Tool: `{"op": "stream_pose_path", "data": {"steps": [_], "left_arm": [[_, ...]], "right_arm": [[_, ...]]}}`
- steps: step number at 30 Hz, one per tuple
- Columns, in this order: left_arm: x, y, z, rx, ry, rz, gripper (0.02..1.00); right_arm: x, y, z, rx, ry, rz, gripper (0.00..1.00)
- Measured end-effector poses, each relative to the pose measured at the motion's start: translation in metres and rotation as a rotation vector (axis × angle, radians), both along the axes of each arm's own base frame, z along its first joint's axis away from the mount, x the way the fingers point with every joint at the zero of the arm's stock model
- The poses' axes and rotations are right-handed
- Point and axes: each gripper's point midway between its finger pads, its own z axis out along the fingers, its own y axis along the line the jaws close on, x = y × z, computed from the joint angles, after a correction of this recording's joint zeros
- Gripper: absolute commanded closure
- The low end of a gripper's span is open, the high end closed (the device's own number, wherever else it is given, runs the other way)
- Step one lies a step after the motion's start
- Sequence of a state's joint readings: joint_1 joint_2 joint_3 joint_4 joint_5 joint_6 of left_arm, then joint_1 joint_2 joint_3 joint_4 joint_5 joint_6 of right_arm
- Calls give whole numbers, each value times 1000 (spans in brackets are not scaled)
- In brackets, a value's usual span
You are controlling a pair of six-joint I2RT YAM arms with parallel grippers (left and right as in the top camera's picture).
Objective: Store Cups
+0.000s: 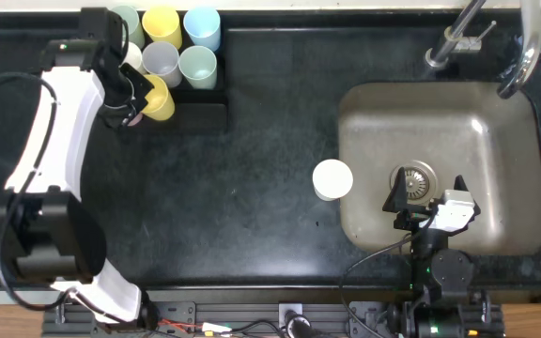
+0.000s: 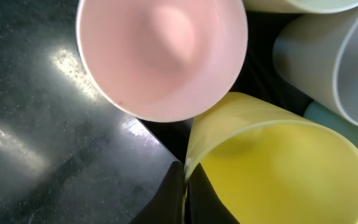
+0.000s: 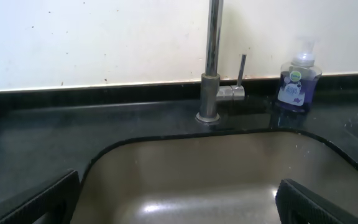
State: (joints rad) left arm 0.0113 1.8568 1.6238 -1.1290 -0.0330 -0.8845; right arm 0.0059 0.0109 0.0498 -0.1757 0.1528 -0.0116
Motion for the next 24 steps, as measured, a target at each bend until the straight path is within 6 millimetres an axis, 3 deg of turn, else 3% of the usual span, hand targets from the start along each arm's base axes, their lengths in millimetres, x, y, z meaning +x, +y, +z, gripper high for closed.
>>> {"op": "stream_pose_path", "data": {"steps": [12, 23, 24], "left_arm": [[6, -1, -24, -7, 43, -1, 982], [11, -1, -27, -7, 30, -1, 978], [11, -1, -27, -7, 30, -1, 893]], "right_arm": [[0, 0, 0, 0, 0, 0, 3], [0, 0, 0, 0, 0, 0, 3], [0, 0, 0, 0, 0, 0, 3]]}}
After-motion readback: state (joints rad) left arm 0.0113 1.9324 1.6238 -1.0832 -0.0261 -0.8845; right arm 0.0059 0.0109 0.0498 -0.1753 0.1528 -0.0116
